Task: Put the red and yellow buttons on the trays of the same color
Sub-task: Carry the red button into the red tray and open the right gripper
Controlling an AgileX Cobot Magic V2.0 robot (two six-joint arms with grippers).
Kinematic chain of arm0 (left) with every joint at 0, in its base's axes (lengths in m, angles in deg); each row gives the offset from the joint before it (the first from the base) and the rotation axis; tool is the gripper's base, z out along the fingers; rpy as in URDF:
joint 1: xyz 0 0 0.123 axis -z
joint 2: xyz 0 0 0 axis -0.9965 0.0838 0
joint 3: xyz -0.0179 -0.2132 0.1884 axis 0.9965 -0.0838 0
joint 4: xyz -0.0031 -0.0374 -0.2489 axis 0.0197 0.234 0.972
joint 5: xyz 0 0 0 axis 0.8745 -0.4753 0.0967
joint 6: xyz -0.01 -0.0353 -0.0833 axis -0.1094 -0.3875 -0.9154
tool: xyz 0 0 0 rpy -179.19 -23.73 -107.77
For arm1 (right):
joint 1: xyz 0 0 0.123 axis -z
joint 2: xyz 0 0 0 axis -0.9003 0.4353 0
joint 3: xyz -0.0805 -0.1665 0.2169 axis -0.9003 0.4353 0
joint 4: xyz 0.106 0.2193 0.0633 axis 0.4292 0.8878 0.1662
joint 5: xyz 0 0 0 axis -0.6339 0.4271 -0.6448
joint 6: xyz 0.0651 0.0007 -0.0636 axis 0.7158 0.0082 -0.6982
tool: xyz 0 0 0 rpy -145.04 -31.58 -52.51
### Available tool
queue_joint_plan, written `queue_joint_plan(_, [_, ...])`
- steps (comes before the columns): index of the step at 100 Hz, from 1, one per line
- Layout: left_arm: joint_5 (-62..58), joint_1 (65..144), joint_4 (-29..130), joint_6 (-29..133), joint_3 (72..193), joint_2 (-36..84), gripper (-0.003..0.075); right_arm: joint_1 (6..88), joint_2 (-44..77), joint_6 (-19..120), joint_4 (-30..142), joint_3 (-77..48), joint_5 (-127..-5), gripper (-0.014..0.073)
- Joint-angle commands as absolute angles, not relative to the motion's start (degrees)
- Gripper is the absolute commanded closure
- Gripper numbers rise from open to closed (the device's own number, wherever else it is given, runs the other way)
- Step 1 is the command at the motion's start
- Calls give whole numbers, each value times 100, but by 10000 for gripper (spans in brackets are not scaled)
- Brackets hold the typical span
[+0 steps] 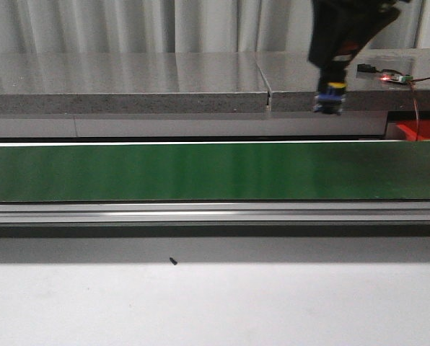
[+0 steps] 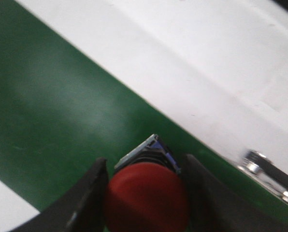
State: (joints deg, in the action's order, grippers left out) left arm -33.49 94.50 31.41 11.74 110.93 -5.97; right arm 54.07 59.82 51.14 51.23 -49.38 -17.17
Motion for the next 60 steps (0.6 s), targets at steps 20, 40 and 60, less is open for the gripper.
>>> queue_joint_plan(20, [-2990, 9495, 3195, 1122, 11248, -571, 739, 6867, 5612, 5100, 5113, -5127, -1986, 359])
queue_joint_plan(40, [-2990, 9495, 3195, 1122, 11248, -571, 739, 7710, 5612, 5646, 5113, -5127, -2300, 359])
queue_joint_plan(60, [-2990, 9495, 3195, 1122, 11248, -571, 739, 8420, 5677, 6236, 5099, -5127, -2672, 359])
